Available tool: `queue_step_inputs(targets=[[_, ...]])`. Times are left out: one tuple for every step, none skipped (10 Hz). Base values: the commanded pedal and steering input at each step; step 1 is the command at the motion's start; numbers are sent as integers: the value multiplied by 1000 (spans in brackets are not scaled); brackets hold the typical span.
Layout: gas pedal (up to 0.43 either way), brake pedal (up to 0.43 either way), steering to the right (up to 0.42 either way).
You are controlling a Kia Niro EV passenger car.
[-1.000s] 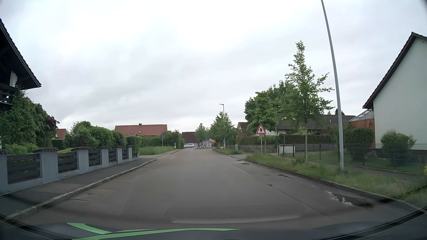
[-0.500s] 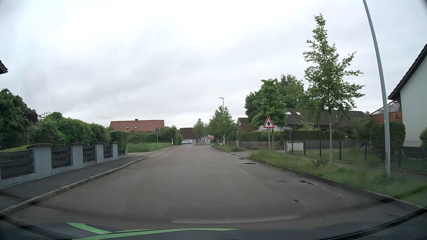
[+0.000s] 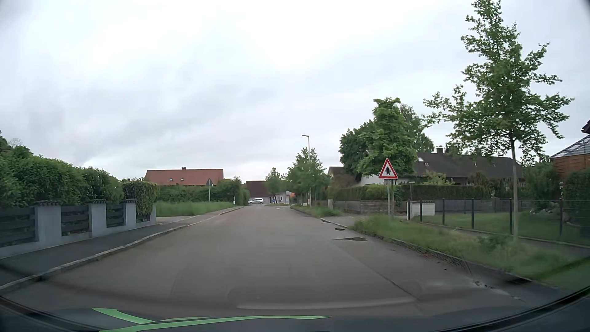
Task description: Follow the waypoints while adhering to traffic rules and regulations
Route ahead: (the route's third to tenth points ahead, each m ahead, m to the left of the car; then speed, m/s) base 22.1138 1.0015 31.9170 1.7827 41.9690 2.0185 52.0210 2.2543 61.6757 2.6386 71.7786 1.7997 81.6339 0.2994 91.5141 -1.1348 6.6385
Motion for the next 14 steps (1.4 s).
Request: queue_step_inputs(targets=[[150, 0, -3], [157, 0, -6], [157, 0, -7], [157, 0, -8], [157, 0, -8], [157, 0, -8], [157, 0, -8], [157, 0, -10], [157, 0, -12], [157, 0, -12], [157, 0, -13], [157, 0, -13], [157, 0, -13], [157, 0, -13]])
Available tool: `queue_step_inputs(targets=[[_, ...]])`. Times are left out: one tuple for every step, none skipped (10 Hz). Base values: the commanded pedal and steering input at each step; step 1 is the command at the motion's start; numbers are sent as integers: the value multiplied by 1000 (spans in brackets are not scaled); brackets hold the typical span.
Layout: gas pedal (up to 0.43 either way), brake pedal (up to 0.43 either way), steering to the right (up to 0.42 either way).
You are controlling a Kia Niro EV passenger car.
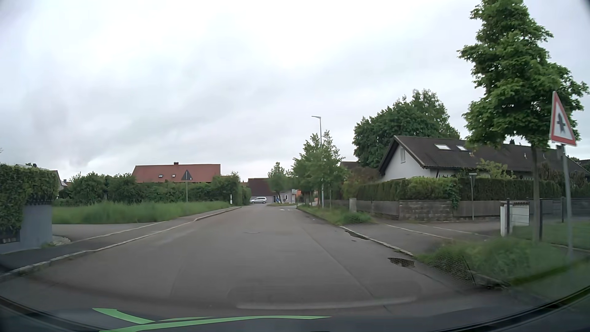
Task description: Follow the waypoints while adhering to traffic rules and regulations
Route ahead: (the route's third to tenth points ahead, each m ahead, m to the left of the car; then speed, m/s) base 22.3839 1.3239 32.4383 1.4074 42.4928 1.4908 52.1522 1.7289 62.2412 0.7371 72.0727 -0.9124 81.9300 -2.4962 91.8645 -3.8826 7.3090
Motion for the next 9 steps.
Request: queue_step_inputs(targets=[[157, 0, -14], [157, 0, -13], [150, 0, -13], [150, 0, -13], [130, 0, -13], [118, 0, -13], [118, 0, -13], [118, 0, -13], [110, 0, -14]])
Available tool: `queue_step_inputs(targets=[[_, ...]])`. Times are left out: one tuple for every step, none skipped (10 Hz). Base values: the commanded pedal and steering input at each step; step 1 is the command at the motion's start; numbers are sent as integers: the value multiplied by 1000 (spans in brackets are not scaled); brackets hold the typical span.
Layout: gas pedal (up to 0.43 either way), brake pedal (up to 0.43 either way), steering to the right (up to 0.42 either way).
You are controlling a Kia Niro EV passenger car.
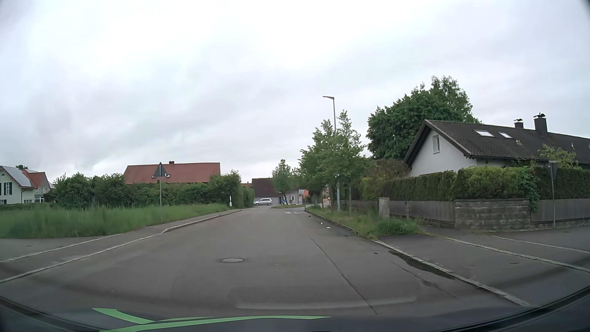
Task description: Follow the waypoints while adhering to traffic rules and regulations
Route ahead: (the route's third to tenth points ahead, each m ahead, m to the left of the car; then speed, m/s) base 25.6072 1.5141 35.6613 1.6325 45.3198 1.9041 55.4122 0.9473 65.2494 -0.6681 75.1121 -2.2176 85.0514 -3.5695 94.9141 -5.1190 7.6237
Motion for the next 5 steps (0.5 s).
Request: queue_step_inputs(targets=[[110, 0, -13], [110, 0, -13], [98, 0, -13], [98, 0, -13], [98, 0, -13]])
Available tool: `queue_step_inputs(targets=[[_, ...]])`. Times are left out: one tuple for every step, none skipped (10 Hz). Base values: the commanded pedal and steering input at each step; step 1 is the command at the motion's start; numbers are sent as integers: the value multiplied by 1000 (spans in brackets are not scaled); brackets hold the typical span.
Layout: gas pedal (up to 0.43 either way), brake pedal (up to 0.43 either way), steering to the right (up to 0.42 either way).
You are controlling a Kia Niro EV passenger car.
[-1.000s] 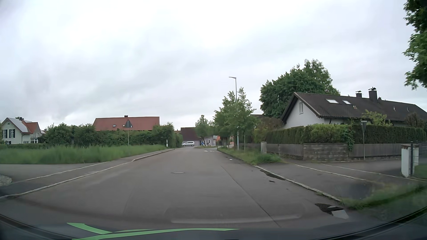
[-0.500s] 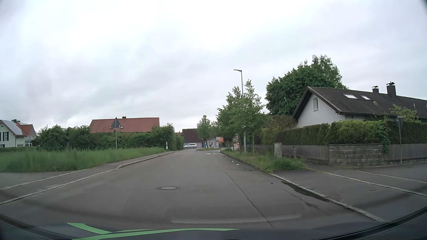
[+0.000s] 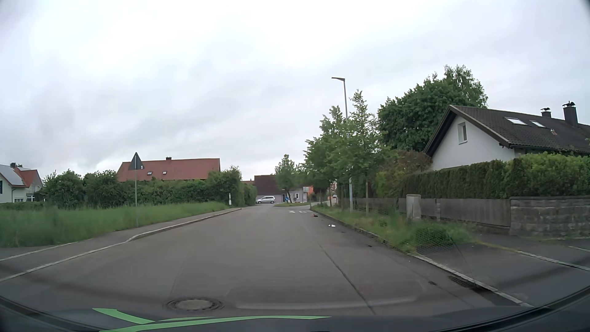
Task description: Follow the waypoints while adhering to traffic rules and regulations
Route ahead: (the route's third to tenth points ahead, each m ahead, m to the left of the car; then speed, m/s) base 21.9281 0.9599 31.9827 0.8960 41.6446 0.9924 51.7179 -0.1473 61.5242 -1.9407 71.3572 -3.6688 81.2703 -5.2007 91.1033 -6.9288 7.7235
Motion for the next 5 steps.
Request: queue_step_inputs(targets=[[98, 0, -13], [87, 0, -13], [79, 0, -12], [79, 0, -12], [67, 0, -12]])
